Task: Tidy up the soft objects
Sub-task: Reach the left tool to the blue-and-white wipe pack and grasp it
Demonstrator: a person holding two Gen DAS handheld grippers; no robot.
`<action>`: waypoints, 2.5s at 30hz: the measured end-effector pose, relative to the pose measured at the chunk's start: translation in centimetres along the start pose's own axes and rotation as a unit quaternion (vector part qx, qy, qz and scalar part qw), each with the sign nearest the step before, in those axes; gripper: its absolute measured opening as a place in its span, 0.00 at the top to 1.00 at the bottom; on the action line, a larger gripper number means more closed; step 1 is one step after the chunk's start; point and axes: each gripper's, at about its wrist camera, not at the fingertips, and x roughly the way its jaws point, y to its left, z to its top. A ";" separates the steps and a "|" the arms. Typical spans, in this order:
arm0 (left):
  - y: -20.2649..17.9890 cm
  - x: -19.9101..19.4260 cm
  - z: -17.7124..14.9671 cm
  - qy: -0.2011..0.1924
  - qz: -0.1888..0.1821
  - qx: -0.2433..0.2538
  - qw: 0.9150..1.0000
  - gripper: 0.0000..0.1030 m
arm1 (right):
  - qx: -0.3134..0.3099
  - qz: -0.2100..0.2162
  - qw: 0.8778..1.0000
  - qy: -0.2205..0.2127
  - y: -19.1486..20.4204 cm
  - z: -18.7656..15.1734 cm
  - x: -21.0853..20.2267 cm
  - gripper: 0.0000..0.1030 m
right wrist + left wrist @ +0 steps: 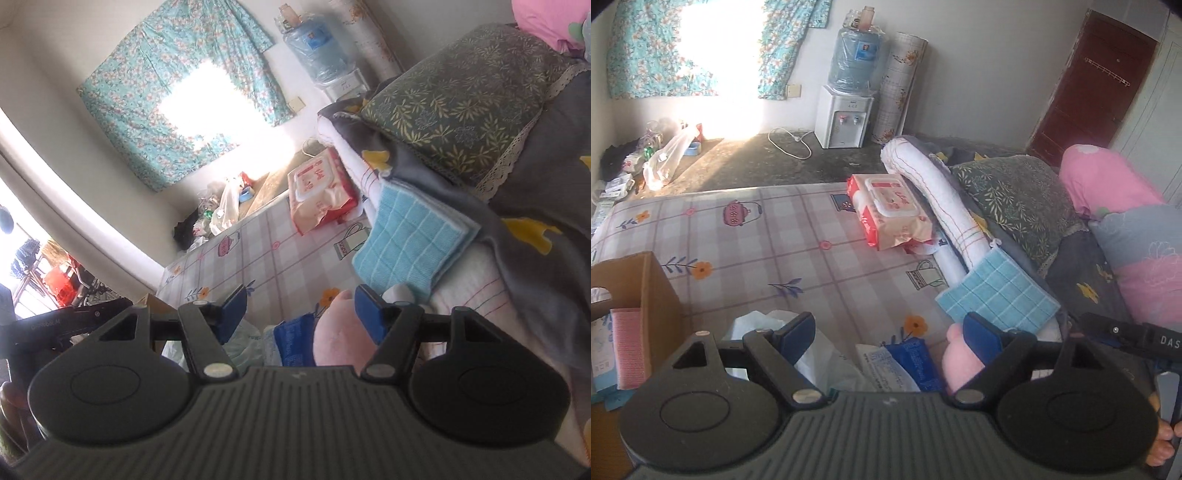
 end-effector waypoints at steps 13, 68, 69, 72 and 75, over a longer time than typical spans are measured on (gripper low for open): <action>-6.6 12.8 -1.8 0.084 -0.009 0.008 0.996 0.38 | 0.009 -0.118 0.993 0.004 -8.7 4.3 6.3 0.37; -1.5 16.6 -5.4 0.184 0.025 -0.009 0.983 0.26 | 0.014 0.054 0.927 0.370 3.4 1.3 28.2 0.21; -1.3 16.5 -5.4 0.183 0.024 -0.012 0.983 0.26 | 0.026 0.064 0.928 0.367 3.1 1.4 27.9 0.21; -1.1 16.6 -5.3 0.185 0.022 -0.020 0.982 0.26 | 0.053 0.091 0.930 0.353 2.2 1.6 26.7 0.21; -1.2 16.8 -5.1 0.182 0.027 -0.014 0.983 0.27 | 0.061 0.099 0.932 0.344 1.8 1.6 25.9 0.21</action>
